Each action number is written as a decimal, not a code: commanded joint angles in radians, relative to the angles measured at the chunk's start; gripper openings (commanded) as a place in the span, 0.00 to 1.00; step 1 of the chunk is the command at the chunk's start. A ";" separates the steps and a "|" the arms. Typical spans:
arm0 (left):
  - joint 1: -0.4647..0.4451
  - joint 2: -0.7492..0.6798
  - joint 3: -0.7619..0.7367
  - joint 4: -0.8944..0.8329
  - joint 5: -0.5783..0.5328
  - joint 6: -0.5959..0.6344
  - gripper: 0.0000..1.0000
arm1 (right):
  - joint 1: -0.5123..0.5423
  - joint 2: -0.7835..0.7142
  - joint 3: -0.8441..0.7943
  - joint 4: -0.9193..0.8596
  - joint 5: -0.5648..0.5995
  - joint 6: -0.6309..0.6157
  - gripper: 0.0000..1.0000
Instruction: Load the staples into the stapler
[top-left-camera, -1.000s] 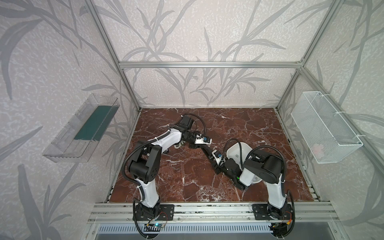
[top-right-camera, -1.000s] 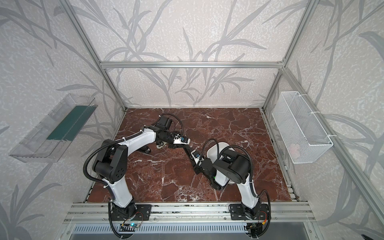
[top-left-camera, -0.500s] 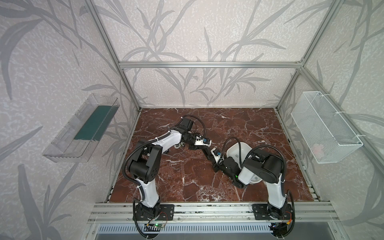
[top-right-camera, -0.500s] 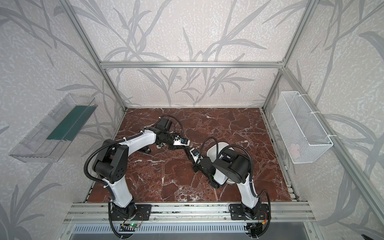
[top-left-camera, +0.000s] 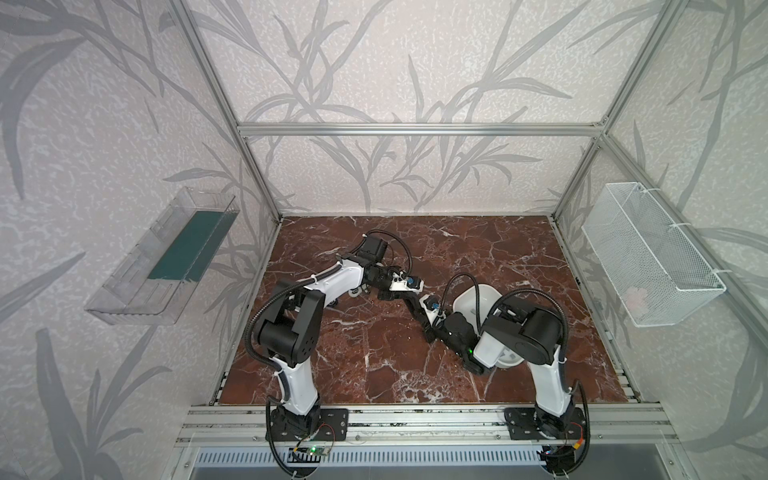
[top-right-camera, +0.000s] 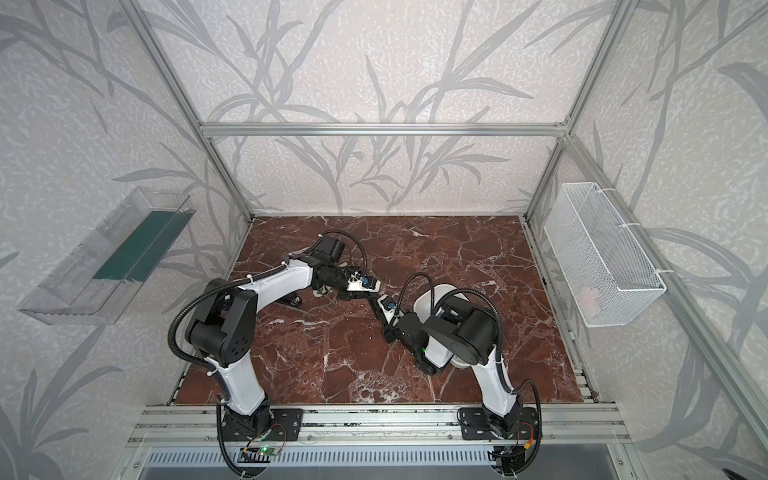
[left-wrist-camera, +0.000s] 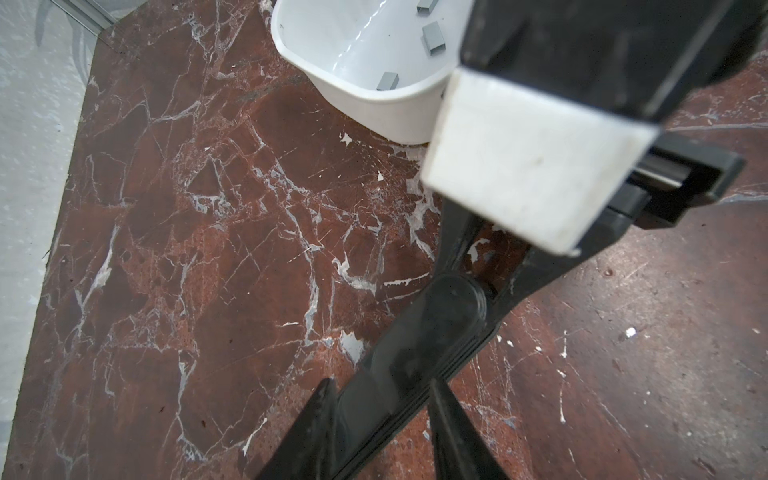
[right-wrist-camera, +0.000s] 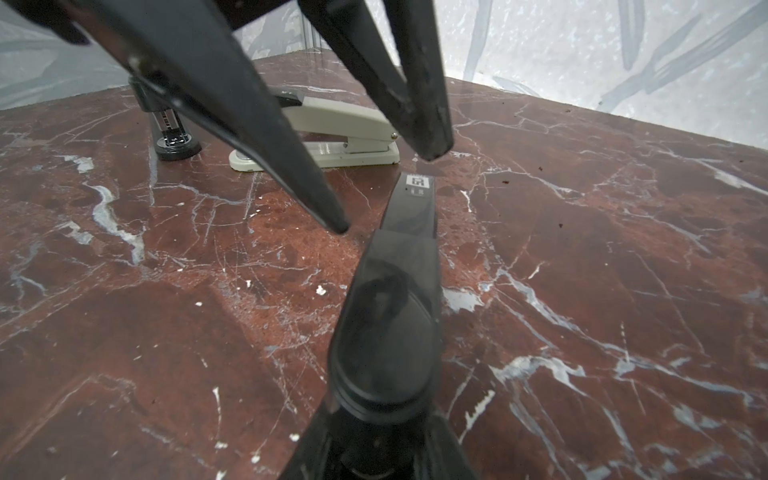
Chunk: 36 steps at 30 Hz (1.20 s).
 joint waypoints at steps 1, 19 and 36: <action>-0.003 0.011 -0.003 -0.029 0.031 0.009 0.40 | -0.006 0.020 0.031 0.034 0.020 0.028 0.23; -0.002 -0.005 -0.006 -0.072 0.037 0.007 0.39 | -0.012 0.037 0.101 0.034 -0.036 0.070 0.20; -0.069 -0.266 -0.218 -0.097 -0.007 -0.055 0.43 | -0.012 -0.201 -0.224 0.034 -0.287 -0.006 0.11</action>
